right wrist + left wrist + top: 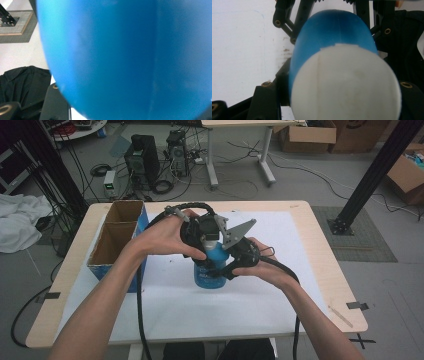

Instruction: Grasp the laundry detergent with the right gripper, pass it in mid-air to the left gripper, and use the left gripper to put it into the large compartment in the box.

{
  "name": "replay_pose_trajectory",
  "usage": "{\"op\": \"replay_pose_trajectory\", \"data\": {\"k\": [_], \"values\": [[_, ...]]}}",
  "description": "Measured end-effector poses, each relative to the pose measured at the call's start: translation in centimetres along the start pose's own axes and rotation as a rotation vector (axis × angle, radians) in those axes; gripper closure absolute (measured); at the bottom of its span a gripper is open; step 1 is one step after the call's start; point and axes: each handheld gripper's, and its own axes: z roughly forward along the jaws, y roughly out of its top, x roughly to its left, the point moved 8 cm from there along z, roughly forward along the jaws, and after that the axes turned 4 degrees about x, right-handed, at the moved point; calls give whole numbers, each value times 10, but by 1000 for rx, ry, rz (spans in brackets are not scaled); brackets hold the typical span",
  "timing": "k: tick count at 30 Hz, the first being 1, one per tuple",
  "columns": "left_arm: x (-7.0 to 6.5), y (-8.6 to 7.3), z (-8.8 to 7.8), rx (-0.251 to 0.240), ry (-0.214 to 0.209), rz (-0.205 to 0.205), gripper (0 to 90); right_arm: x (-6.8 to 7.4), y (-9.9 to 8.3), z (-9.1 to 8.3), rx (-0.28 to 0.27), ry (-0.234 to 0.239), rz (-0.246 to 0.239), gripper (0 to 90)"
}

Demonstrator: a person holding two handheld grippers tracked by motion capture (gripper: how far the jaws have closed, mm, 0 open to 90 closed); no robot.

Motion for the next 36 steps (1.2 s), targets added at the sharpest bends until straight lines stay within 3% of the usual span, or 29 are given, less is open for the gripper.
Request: {"op": "replay_pose_trajectory", "data": {"k": [14, 21, 23, 27, 36], "values": [[0, -4, 2, 8, -6, -14, 381, 1, -6, -1, -10, 4, 24, 306], [0, -6, 0, -2, -8, -40, 381, -2, -9, -8, -12, -7, 62, 218], [0, -6, 0, -2, -7, -41, 381, -4, -9, -9, -13, -15, 75, 144], [0, -8, -2, -9, -8, -61, 381, -7, -12, -13, 1, -32, 88, 152], [4, -13, -11, 1, 11, -99, 380, -17, -21, -28, 83, -137, 132, 151]]}}
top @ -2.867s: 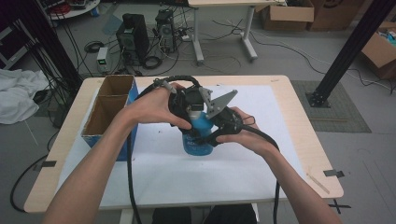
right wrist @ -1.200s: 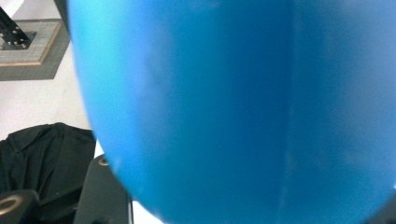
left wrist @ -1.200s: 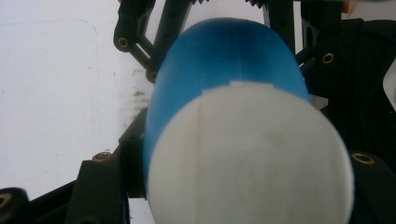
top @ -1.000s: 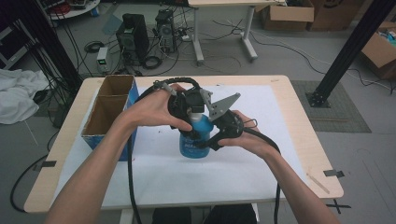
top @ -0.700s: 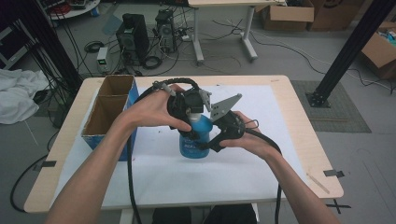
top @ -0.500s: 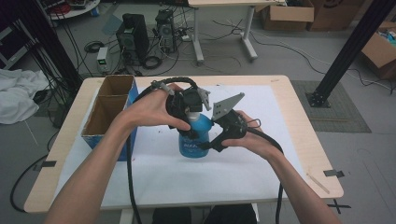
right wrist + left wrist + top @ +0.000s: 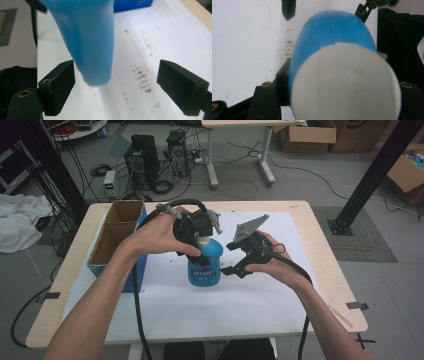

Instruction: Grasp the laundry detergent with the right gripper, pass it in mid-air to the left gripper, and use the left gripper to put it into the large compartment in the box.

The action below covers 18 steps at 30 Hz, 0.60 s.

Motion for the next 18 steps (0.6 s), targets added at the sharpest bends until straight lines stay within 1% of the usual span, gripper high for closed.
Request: {"op": "replay_pose_trajectory", "data": {"k": [3, 4, 6, 8, 9, 10, 12, 14, 15, 16, 17, 18], "values": [[2, -2, -4, 6, 4, -20, 381, -4, -5, -7, 24, -20, 21, 151], [2, -3, -5, 9, 7, -28, 380, -5, -7, -9, 36, -30, 20, 151], [4, -4, -8, 8, 15, -47, 380, -7, -12, -13, 70, -42, 23, 152], [7, -6, -10, 6, 22, -66, 380, -9, -17, -17, 111, -66, 21, 151], [7, -6, -10, 6, 22, -66, 381, -9, -17, -17, 111, -66, 21, 151], [8, -7, -12, 4, 27, -77, 381, -11, -21, -20, 149, -82, 21, 152], [12, -11, -16, 13, 39, -115, 380, -14, -26, -23, 191, -101, 23, 152], [16, -13, -20, 8, 46, -144, 381, -19, -31, -26, 234, -134, 33, 153], [16, -13, -20, 8, 46, -144, 381, -19, -31, -26, 234, -134, 33, 153], [18, -15, -22, 6, 48, -158, 381, -22, -34, -27, 252, -147, 39, 154], [22, -18, -29, 4, 60, -207, 381, -25, -38, -28, 281, -162, 53, 156], [22, -18, -29, 4, 60, -207, 381, -25, -38, -28, 281, -162, 53, 156]]}}
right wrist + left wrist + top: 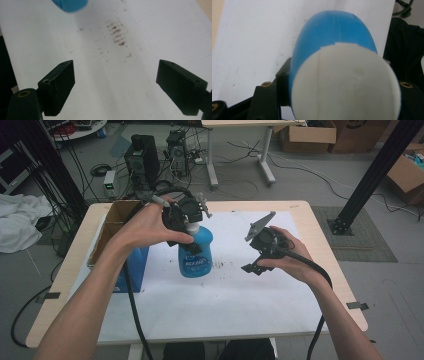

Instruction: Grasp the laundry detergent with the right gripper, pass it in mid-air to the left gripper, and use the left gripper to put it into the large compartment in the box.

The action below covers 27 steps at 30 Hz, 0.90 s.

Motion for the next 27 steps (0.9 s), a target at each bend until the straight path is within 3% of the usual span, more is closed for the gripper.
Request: {"op": "replay_pose_trajectory", "data": {"k": [1, 7, 8, 9, 13, 14, 16, 17, 19, 20, 21, 22, 23, 24, 26, 27], "values": [[5, -3, -6, 9, 15, -40, 381, -4, -5, 1, 28, -20, 11, 157], [19, -9, -22, 17, 60, -152, 381, -12, -16, 5, 85, -28, 45, 161], [19, -9, -22, 17, 60, -152, 382, -12, -16, 5, 85, -28, 45, 161], [25, -12, -29, 12, 69, -210, 382, -14, -18, 4, 89, -28, 53, 161], [34, -19, -44, 14, 98, -297, 382, -20, -23, 2, 97, -38, 72, 163], [34, -19, -44, 14, 98, -297, 382, -20, -23, 2, 97, -38, 72, 163], [39, -22, -52, 5, 110, -340, 382, -23, -26, 0, 112, -54, 75, 164], [44, -25, -60, -13, 118, -395, 381, -26, -30, 0, 121, -61, 81, 165], [46, -27, -64, -18, 125, -414, 382, -27, -31, -1, 121, -61, 87, 165], [49, -30, -72, -17, 140, -451, 382, -28, -33, -2, 117, -60, 89, 165], [49, -30, -72, -17, 140, -451, 382, -27, -34, -2, 120, -60, 94, 165], [54, -32, -79, -24, 170, -497, 382, -28, -35, -2, 123, -60, 94, 167], [54, -32, -79, -24, 170, -497, 382, -28, -35, -2, 123, -60, 94, 167], [58, -37, -85, -12, 197, -536, 382, -28, -36, -2, 124, -63, 92, 167], [60, -39, -88, -6, 211, -555, 382, -29, -37, -2, 126, -62, 97, 167], [64, -44, -92, -3, 230, -601, 382, -29, -37, -2, 124, -63, 97, 167]]}}
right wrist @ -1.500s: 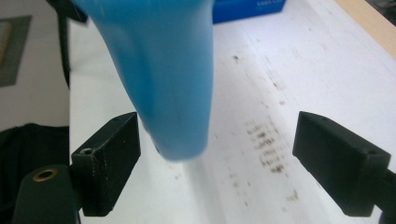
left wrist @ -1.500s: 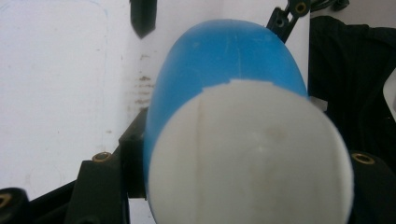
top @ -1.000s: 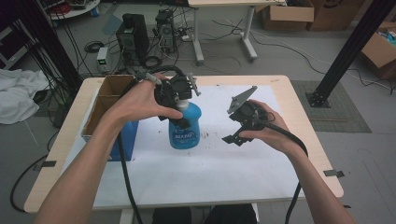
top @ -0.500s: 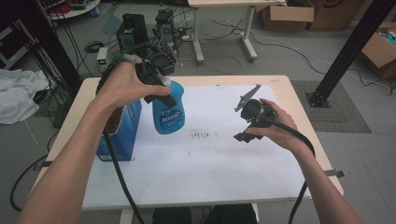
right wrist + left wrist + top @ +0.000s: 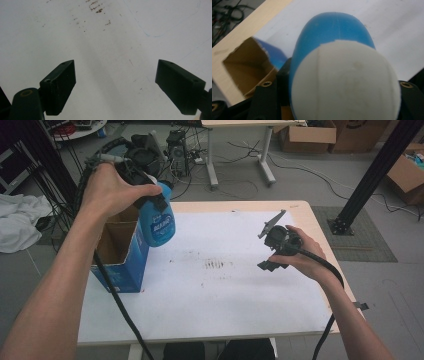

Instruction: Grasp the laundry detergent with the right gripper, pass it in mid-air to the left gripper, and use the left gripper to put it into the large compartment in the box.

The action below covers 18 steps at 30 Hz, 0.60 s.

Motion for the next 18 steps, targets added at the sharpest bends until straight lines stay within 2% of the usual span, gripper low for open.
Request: {"op": "replay_pose_trajectory", "data": {"k": [1, 2, 4, 7, 8, 11, 18], "values": [[0, 0, 0, 0, 0, 0, 382, 0, 0, 0, 0, 0, 0, 167], [8, -3, -2, -2, 19, -43, 382, -1, -1, 0, 2, -3, 5, 168], [10, -4, -3, -5, 26, -58, 382, -1, -2, 1, 10, -6, 5, 169], [20, -8, -7, -17, 34, -120, 382, -3, -4, 2, 16, -11, 10, 171], [27, -11, -9, -24, 34, -170, 382, -3, -5, 3, 20, -11, 11, 171], [34, -16, -12, -39, 52, -203, 382, -5, -7, 4, 28, -16, 15, 174], [52, -32, -15, -47, 83, -324, 382, -6, -11, 4, 37, -25, 22, 175]]}}
